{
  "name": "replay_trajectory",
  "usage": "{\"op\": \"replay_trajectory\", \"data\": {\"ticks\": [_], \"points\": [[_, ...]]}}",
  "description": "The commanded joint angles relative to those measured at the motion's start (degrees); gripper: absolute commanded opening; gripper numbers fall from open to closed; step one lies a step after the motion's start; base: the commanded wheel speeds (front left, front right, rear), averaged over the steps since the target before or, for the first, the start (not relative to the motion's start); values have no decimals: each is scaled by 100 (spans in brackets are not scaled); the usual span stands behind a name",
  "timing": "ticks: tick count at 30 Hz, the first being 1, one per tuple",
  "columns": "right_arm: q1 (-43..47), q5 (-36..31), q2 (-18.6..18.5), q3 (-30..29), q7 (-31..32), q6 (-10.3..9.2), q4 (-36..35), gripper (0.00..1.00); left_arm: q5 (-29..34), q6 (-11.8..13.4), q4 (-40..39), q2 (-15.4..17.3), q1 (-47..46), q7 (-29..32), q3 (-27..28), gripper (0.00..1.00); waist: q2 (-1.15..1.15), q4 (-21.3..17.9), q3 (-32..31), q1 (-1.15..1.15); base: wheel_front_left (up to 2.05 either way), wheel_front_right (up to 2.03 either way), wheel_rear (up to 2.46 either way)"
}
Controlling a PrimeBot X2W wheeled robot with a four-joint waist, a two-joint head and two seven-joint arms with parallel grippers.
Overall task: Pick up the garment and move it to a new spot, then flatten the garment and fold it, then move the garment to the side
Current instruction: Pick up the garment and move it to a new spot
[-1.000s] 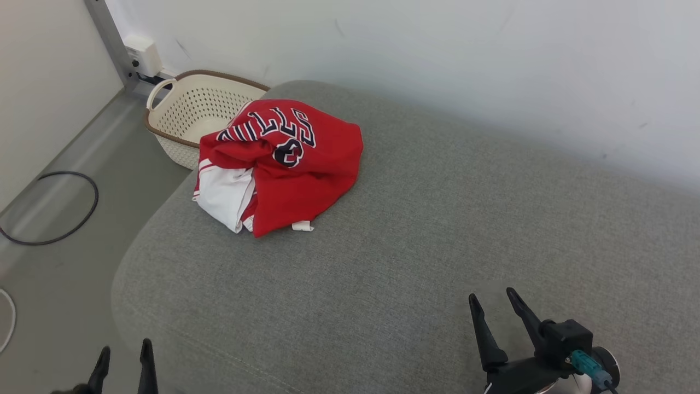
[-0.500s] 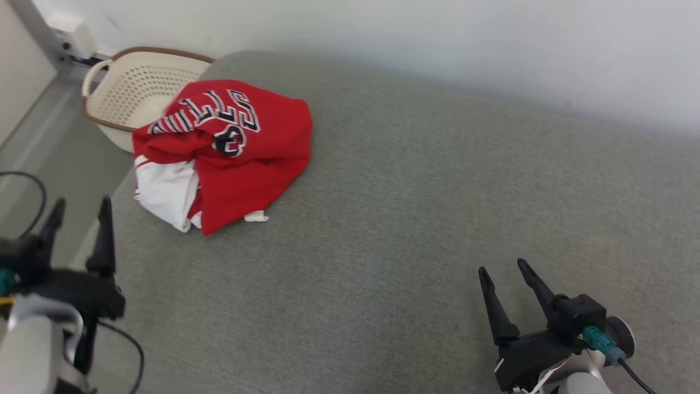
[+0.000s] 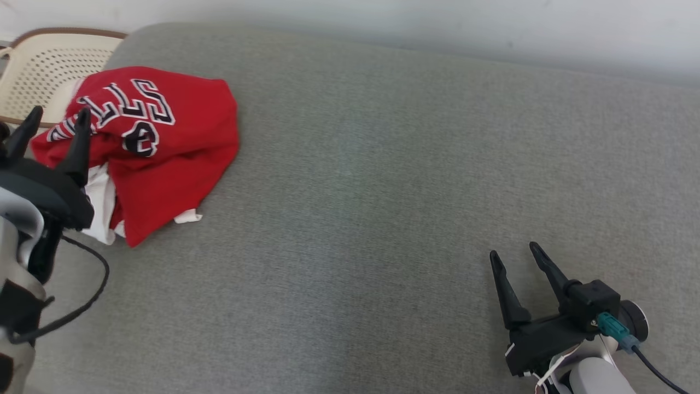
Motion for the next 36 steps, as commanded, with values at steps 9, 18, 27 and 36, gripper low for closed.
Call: {"op": "replay_trajectory", "data": {"ticks": [9,18,27,36], "points": [[-241,75,-68,69,-5,4,-31,100,-907,5,686,197,-565,572,-414,100,-1,-591,470,-1,0,0,0],[-275,116,-105,-16,-5,4,-15,100,-1037,88,1490,147,-748,433,-397,100,-1,-776,580,-1,0,0,0],[-191,114,29,-27,-5,4,55,100,-641,35,1350,191,-1039,-527,-733,0,-1,-724,394,-1,0,0,0],[-44,109,256,-159,-5,4,114,100,-205,16,-186,226,-1299,-672,-605,0,-1,-707,19,-1,0,0,0]]}}
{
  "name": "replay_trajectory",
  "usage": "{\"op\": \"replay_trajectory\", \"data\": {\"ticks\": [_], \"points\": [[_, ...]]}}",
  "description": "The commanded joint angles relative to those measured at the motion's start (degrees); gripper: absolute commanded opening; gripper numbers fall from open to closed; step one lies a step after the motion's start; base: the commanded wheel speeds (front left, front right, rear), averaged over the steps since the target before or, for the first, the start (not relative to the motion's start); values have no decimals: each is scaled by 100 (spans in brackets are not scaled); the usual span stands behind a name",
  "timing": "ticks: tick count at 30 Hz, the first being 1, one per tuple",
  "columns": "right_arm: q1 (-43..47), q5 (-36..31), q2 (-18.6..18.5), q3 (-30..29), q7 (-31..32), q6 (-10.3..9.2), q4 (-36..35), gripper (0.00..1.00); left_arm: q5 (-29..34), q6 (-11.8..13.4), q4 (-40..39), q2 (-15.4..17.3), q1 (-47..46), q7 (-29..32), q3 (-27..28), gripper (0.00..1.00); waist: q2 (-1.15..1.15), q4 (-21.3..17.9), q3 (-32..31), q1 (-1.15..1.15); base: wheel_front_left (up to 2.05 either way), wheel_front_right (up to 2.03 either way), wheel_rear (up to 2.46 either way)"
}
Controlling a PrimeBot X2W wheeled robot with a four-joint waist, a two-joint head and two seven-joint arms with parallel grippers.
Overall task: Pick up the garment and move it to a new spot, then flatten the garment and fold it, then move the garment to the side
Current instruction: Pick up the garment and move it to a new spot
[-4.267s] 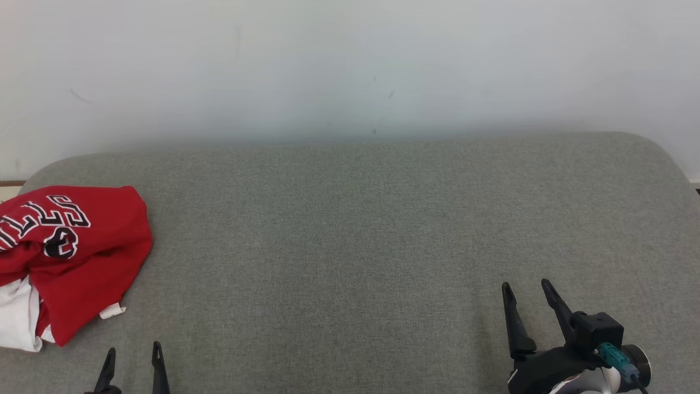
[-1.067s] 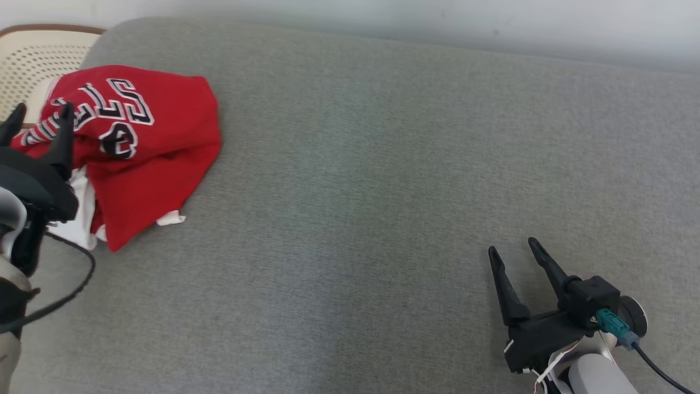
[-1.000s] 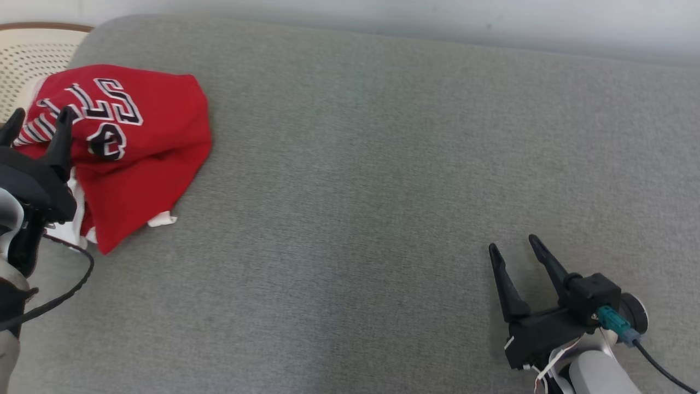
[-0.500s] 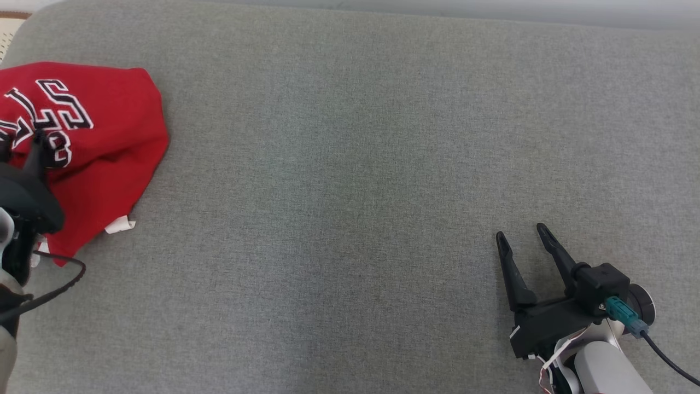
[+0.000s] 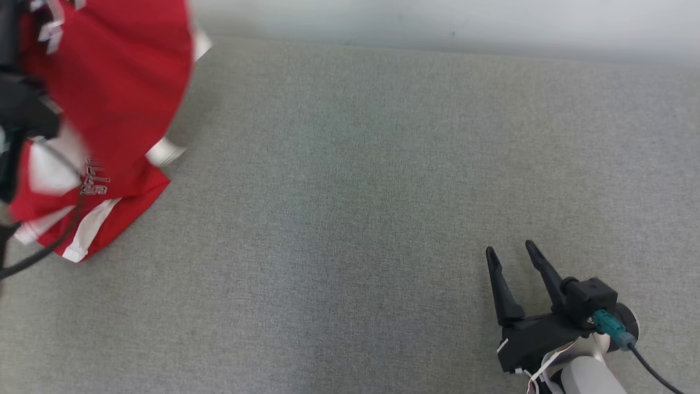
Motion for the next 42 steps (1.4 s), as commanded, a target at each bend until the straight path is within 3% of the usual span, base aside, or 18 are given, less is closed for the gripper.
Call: {"op": "replay_trajectory", "data": {"ticks": [1,6,19,29,31,32,33,34,35,42], "points": [[63,25,37,-2,-5,4,10,100,62,-4,-169,-76,47,-22,-21,0,0,-13,-112,1,0,0,0],[95,94,132,19,-5,4,61,100,189,-8,-785,-308,120,-23,-202,0,0,-94,-266,1,0,0,0],[170,130,296,-133,-5,4,83,100,-307,-11,-1859,-1010,620,-24,-1252,0,0,-675,-530,1,0,0,0],[126,164,387,-42,-5,4,79,100,-284,-12,-1415,-1570,1783,-25,-1390,0,0,-1500,-577,1,0,0,0],[111,163,361,16,-5,4,83,100,-161,-12,-1229,-1635,2077,-22,-1409,22,0,-1664,-583,1,0,0,0],[109,172,337,25,-5,4,83,100,-107,-12,-1127,-1660,2173,-20,-1397,39,0,-1726,-588,1,0,0,0],[104,183,314,38,-4,4,81,100,-17,-12,-1038,-1690,2274,-19,-1350,66,0,-1793,-596,1,0,0,0],[104,183,314,38,-4,4,81,100,-17,-12,-1038,-1690,2274,-19,-1350,66,0,-1793,-596,1,0,0,0],[105,196,301,56,-5,4,79,100,42,-12,-961,-1743,2371,-18,-1282,100,0,-1840,-601,1,0,0,0],[165,204,281,57,-5,4,49,100,360,96,-692,-1962,3124,-18,-474,100,0,-1908,-643,1,0,0,0]]}}
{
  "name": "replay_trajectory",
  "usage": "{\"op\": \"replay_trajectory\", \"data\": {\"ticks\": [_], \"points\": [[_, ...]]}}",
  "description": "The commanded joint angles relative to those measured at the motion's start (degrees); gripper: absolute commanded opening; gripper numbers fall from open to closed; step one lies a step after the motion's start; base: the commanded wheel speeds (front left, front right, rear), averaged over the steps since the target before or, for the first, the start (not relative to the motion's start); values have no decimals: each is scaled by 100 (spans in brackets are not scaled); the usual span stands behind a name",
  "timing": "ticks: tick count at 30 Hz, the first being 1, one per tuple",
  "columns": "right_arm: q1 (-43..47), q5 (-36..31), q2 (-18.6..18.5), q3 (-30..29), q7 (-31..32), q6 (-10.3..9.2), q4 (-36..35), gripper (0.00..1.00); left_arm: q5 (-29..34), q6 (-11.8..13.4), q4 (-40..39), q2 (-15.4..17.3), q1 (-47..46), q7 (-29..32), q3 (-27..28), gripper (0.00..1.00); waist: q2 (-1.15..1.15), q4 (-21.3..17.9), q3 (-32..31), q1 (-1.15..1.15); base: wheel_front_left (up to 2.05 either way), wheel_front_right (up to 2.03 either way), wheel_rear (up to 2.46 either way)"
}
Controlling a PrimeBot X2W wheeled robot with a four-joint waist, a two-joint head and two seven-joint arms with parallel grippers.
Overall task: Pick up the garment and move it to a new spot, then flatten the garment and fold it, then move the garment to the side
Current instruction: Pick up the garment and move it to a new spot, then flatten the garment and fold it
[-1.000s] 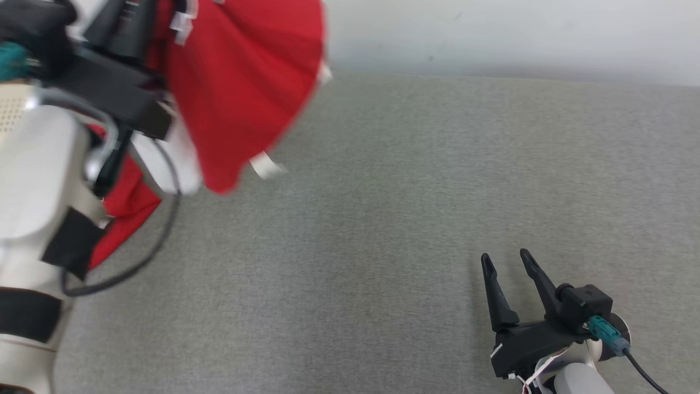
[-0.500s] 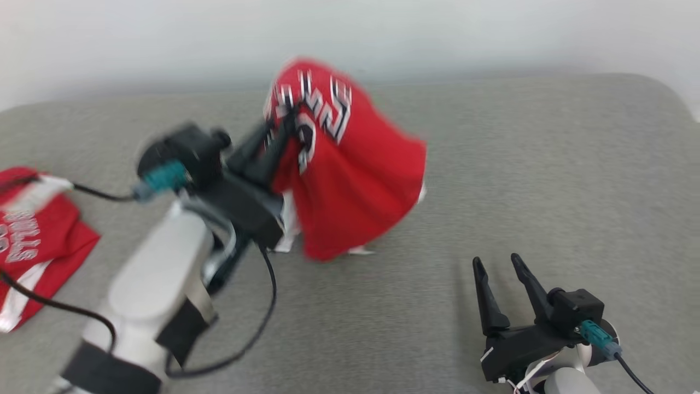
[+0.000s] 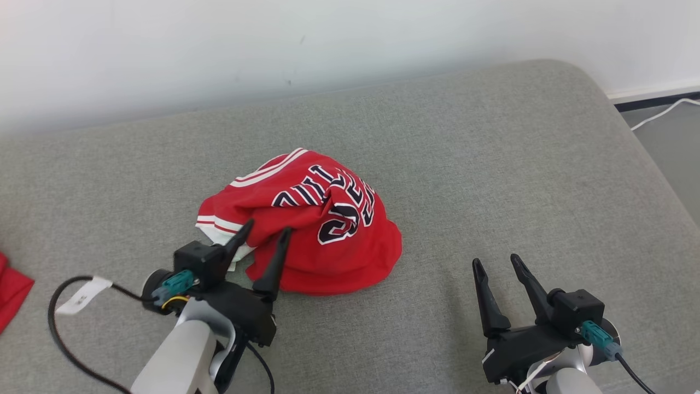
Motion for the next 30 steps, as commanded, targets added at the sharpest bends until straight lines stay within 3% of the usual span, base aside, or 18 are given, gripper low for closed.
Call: {"op": "replay_trajectory", "data": {"ticks": [1,7,13,23,30], "points": [[17,-7,7,9,-5,4,-12,100,91,44,-67,13,112,-9,86,100,0,37,-27,0,0,0,0],[40,-12,23,37,-5,4,-65,100,717,294,-763,-35,831,-8,854,100,0,288,-106,0,0,0,0],[87,-7,30,133,-5,4,-106,100,1282,278,-1402,10,1484,-8,1422,100,0,632,-183,0,0,0,0],[165,7,30,254,-4,4,-85,100,1574,359,-2470,-138,2548,-8,2380,100,0,1173,-397,0,0,0,0],[278,3,49,307,-4,4,-68,100,1670,479,-2719,-212,3260,-8,2832,100,0,1451,-531,0,0,0,0]]}}
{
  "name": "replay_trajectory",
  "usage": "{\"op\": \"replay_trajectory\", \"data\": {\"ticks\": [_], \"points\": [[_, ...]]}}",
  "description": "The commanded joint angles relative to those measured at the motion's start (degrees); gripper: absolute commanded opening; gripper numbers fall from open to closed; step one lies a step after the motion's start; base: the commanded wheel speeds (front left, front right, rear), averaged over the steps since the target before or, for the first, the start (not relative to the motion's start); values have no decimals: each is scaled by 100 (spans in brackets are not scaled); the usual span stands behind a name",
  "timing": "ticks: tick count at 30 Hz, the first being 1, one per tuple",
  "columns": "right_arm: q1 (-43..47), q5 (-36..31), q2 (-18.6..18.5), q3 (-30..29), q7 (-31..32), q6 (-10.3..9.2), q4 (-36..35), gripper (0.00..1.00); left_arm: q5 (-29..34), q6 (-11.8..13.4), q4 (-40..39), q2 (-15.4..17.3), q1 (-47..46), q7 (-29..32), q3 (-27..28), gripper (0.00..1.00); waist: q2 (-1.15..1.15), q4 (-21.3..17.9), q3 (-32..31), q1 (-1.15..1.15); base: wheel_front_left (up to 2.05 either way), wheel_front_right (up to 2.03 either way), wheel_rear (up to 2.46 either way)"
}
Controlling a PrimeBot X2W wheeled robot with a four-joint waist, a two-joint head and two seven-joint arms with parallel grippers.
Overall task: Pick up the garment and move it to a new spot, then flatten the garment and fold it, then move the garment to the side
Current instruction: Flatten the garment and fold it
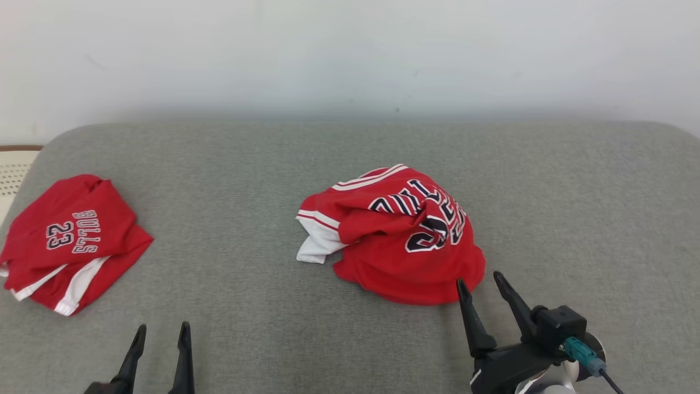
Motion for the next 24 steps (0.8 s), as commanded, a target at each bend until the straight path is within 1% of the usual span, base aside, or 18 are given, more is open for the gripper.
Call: {"op": "replay_trajectory", "data": {"ticks": [1,3,7,9,13,18,24], "points": [[88,0,5,52,-4,4,-4,100,37,36,-34,-15,204,-7,85,100,0,188,-115,0,0,0,0],[112,-4,3,119,-4,4,-20,100,-15,75,-43,-30,326,-7,177,100,0,269,-139,0,0,0,0],[145,15,-10,294,-4,4,18,100,-40,80,-45,-48,434,-7,188,100,0,419,-151,0,0,0,0],[91,31,-33,458,-5,4,89,100,-161,85,-34,-48,465,-7,158,100,0,611,-118,0,0,0,0],[-87,-16,-48,556,-4,4,212,100,-260,79,-41,-46,369,-7,8,100,0,917,-29,0,0,0,0],[-366,-90,-60,681,-5,4,384,100,-380,135,-19,-50,279,-7,-75,100,0,1305,124,0,0,0,0],[-866,-131,-1,665,-4,4,1043,100,-554,184,17,-49,292,-7,-224,100,0,1739,287,0,0,0,0]]}}
